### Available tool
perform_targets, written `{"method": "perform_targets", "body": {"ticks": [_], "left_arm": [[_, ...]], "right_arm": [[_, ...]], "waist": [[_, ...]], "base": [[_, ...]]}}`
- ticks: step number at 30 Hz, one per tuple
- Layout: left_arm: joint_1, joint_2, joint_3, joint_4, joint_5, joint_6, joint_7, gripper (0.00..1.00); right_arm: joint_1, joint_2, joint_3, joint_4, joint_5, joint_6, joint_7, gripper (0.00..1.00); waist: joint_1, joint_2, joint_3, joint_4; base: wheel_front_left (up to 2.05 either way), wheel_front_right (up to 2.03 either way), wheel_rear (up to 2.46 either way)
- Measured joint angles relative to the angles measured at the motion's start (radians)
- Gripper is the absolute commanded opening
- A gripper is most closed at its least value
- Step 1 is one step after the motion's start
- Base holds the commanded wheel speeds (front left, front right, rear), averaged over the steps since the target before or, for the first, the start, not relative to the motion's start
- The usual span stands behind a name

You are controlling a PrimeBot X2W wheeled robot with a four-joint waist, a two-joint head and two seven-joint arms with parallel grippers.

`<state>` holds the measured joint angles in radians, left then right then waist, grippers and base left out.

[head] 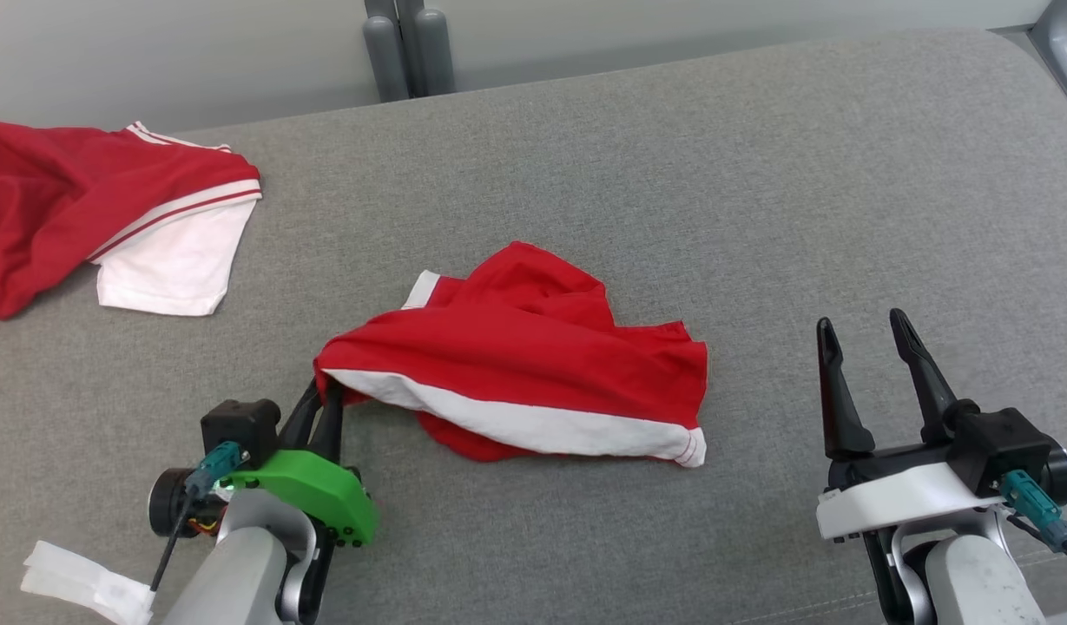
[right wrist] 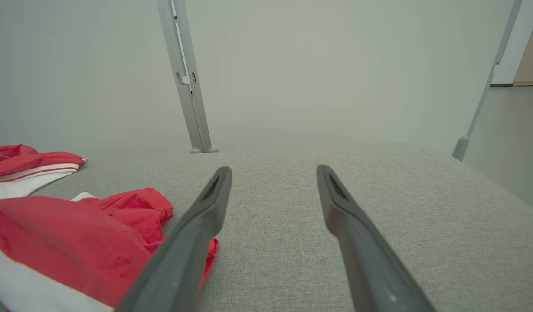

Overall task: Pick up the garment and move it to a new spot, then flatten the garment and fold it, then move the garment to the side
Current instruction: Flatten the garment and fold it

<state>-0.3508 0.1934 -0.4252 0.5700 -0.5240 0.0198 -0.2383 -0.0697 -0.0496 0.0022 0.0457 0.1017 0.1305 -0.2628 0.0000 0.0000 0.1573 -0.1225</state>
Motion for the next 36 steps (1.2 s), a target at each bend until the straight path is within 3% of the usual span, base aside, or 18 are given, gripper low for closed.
{"method": "perform_targets", "body": {"ticks": [9,10,11,12,17,23,36], "left_arm": [[-0.024,0.011,0.020,0.110,-0.023,-0.012,-0.009,0.00],[-0.027,0.010,0.024,0.113,-0.023,-0.012,-0.011,0.07],[-0.030,0.009,0.027,0.115,-0.023,-0.012,-0.015,0.48],[-0.030,0.006,0.030,0.116,-0.021,-0.012,-0.018,1.00],[-0.021,0.000,0.051,0.106,-0.012,-0.013,-0.023,1.00],[0.054,-0.004,0.117,-0.015,0.030,-0.010,-0.026,1.00],[0.235,-0.076,0.193,-0.231,0.099,-0.011,-0.026,1.00]], "right_arm": [[-0.003,0.000,0.005,0.012,-0.004,0.000,0.000,1.00],[-0.003,0.000,0.004,0.013,-0.005,0.000,0.000,1.00],[-0.003,0.000,0.004,0.013,-0.006,0.000,0.000,1.00],[-0.003,0.000,0.004,0.014,-0.007,0.000,0.000,1.00],[-0.002,0.000,0.012,0.017,-0.012,0.000,0.000,1.00],[0.015,0.000,0.038,0.027,-0.022,0.000,0.000,1.00],[0.058,0.000,0.149,0.152,-0.006,0.000,0.000,1.00]], "waist": [[0.0000,0.0000,0.018,-0.009],[0.0000,0.0000,0.019,-0.010],[0.0000,0.0000,0.019,-0.010],[0.0000,0.0000,0.019,-0.010],[0.0000,0.0000,0.014,-0.008],[0.0000,0.0000,0.004,0.005],[0.0000,0.0000,-0.006,0.065]], "base": [[0.00,0.00,0.00],[0.00,0.00,0.00],[0.00,0.00,0.00],[0.00,0.00,0.00],[0.00,0.00,0.00],[0.00,0.00,0.00],[0.00,0.00,0.00]]}}
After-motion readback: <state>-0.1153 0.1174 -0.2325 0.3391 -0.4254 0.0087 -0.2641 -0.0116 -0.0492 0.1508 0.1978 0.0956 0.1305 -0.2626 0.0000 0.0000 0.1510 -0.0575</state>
